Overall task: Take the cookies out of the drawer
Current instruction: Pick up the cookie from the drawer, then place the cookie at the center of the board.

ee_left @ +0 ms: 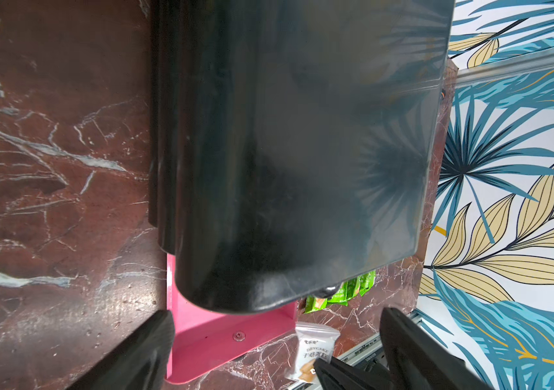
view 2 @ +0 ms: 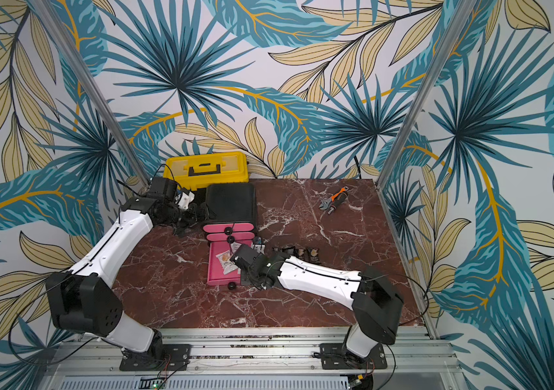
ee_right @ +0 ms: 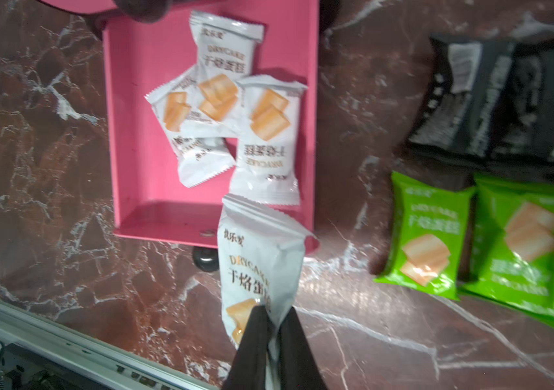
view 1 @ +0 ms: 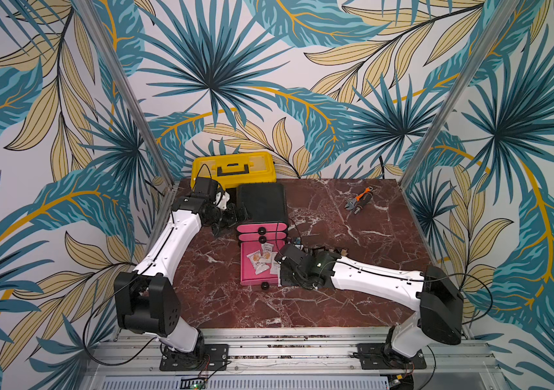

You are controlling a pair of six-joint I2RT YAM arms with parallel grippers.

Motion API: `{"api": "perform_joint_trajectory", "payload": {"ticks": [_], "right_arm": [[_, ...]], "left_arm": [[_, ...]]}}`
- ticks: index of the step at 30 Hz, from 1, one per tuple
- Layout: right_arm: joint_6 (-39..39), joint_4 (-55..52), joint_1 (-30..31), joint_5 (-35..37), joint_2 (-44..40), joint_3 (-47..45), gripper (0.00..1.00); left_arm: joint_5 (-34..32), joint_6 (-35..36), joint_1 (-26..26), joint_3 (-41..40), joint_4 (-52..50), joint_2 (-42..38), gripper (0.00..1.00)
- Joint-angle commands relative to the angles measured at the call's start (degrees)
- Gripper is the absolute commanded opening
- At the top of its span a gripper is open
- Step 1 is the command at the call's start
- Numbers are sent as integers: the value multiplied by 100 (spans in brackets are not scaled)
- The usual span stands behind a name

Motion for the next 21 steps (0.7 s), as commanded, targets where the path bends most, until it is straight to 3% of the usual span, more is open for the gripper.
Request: {"api": "perform_joint_trajectory", "payload": {"ticks": [1,9,21], "right_arm": [[214,-350,9,144,-424,-522,11],[395,-373,16,78,-967,-1523,11],[718,-144,15,47,-528,-1807,12]], "left_arm": [[74,-68,-12,-162,199,-186,100],[59,29,-40,34,65,-110,100],[40,-35,-116,154,72,4,100]]}}
